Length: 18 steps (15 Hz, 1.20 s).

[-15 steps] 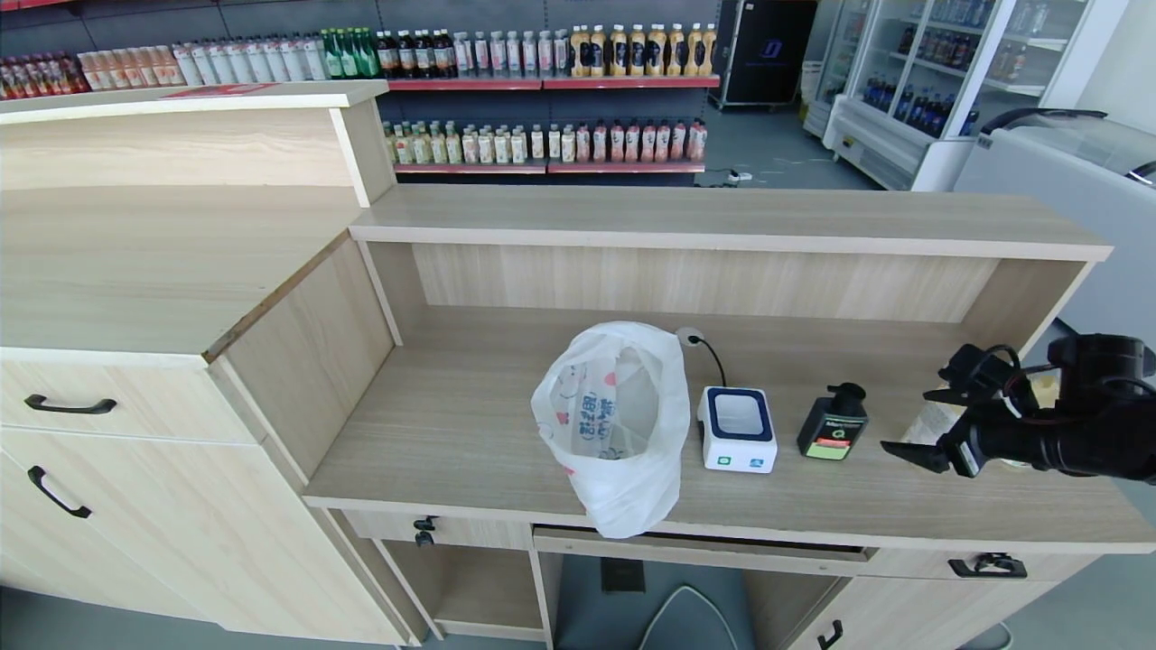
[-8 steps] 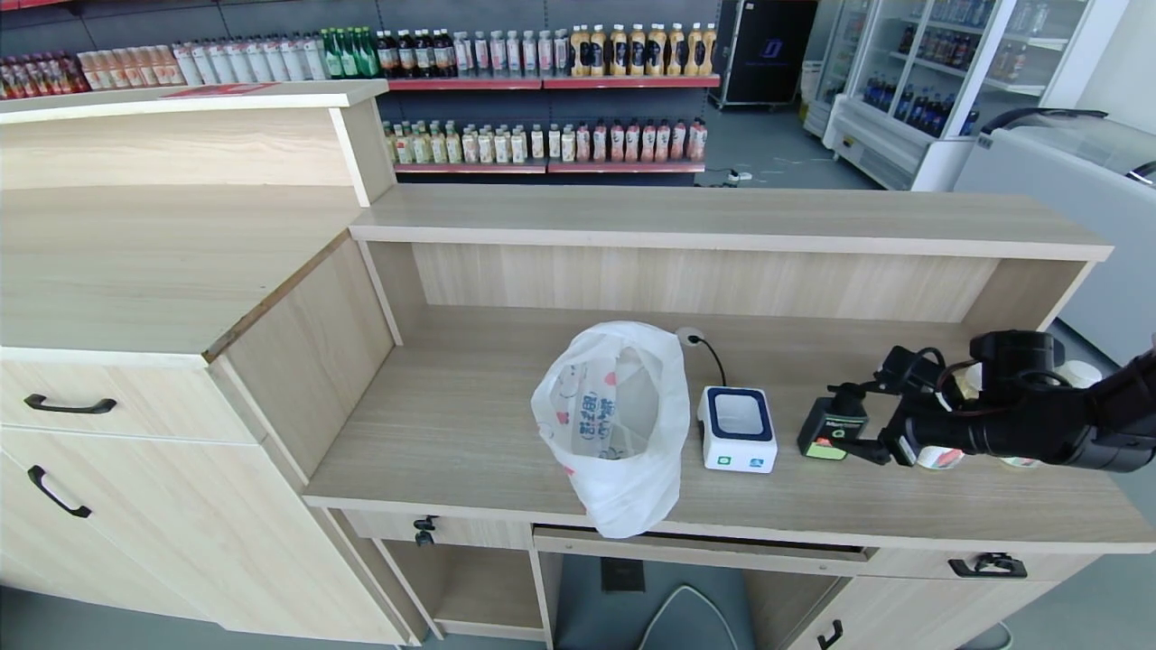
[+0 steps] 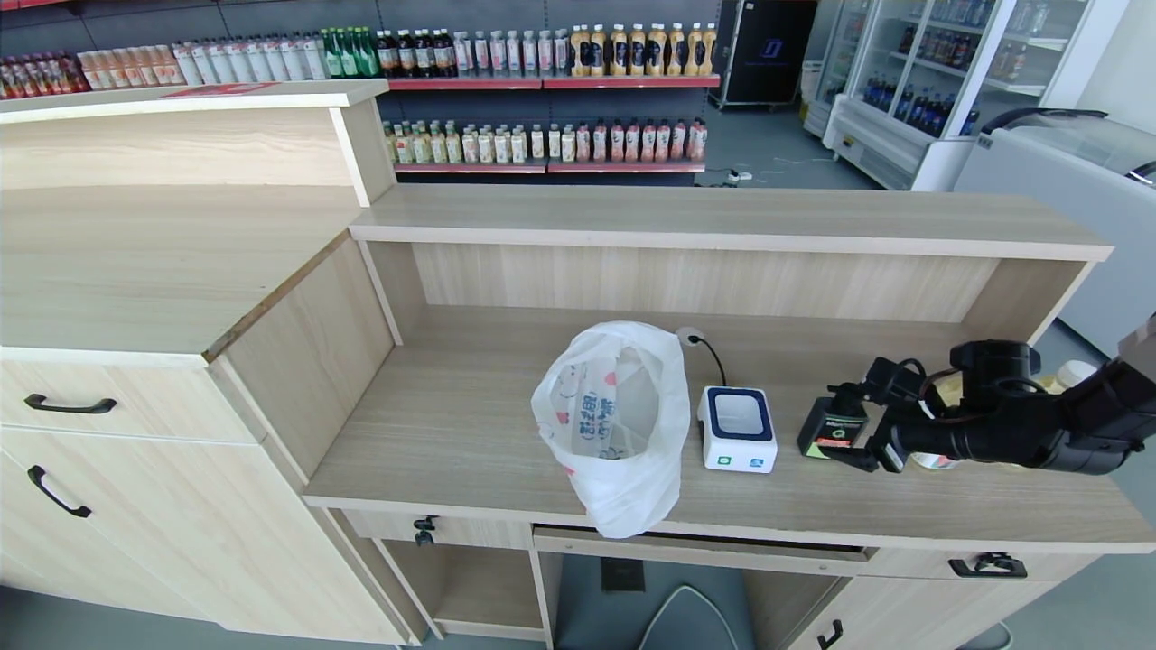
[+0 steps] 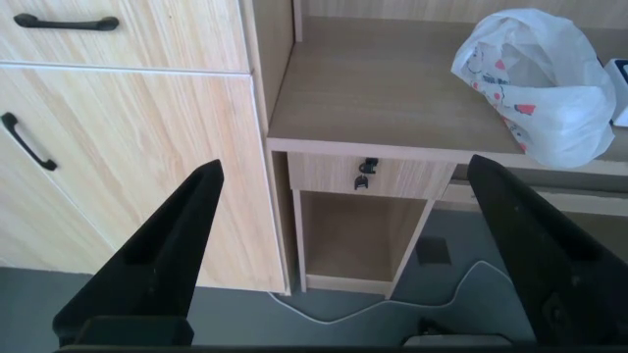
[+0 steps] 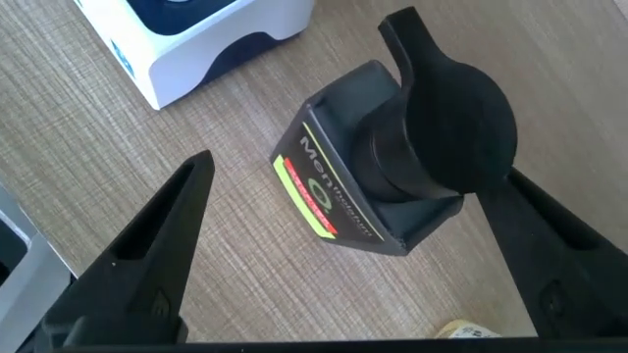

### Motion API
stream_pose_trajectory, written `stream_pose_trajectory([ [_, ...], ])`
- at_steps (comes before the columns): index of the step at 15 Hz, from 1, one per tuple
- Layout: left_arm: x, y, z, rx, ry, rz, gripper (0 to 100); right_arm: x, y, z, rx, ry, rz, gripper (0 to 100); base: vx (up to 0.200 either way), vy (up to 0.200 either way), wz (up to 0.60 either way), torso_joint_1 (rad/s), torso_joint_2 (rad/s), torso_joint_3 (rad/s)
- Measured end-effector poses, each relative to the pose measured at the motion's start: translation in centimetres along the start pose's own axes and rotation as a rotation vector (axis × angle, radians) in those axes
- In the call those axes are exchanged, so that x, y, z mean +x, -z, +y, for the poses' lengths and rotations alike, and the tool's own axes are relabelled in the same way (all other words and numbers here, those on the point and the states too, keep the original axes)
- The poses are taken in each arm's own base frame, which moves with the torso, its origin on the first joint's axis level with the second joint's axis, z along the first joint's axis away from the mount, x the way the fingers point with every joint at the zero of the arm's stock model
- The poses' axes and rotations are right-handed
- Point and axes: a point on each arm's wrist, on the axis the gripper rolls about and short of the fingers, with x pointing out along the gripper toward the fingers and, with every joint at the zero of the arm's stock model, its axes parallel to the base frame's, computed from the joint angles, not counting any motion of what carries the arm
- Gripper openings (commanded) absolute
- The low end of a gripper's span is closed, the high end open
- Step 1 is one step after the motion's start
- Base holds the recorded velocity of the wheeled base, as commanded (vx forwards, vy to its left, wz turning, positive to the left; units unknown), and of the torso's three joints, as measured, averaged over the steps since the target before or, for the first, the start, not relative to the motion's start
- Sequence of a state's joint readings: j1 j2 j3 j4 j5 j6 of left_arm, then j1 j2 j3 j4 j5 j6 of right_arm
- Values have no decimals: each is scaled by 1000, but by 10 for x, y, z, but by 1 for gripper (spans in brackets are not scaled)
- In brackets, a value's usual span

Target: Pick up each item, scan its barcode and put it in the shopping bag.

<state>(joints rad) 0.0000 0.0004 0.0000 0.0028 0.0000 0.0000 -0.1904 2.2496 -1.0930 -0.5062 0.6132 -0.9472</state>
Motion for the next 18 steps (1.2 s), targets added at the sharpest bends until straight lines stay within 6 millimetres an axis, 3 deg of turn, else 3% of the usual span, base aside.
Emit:
stream_pose_trajectory([
  [5, 0, 0, 0, 0, 0, 0, 100, 14, 2, 0, -21, -14, -7, 100, 0, 0, 0, 0, 0, 0],
  [6, 0, 0, 0, 0, 0, 0, 100, 17, 2, 2, -23, -21, -7, 0, 0, 0, 0, 0, 0, 0],
  [13, 0, 0, 0, 0, 0, 0, 100, 27, 2, 9, -37, -34, 10, 0, 0, 0, 0, 0, 0, 0],
  [16, 0, 0, 0, 0, 0, 0, 100, 22, -4, 9, -33, -30, 9, 0, 0, 0, 0, 0, 0, 0],
  [18, 0, 0, 0, 0, 0, 0, 100, 9, -21, 1, -26, 7, -20, 0, 0, 0, 0, 0, 0, 0],
])
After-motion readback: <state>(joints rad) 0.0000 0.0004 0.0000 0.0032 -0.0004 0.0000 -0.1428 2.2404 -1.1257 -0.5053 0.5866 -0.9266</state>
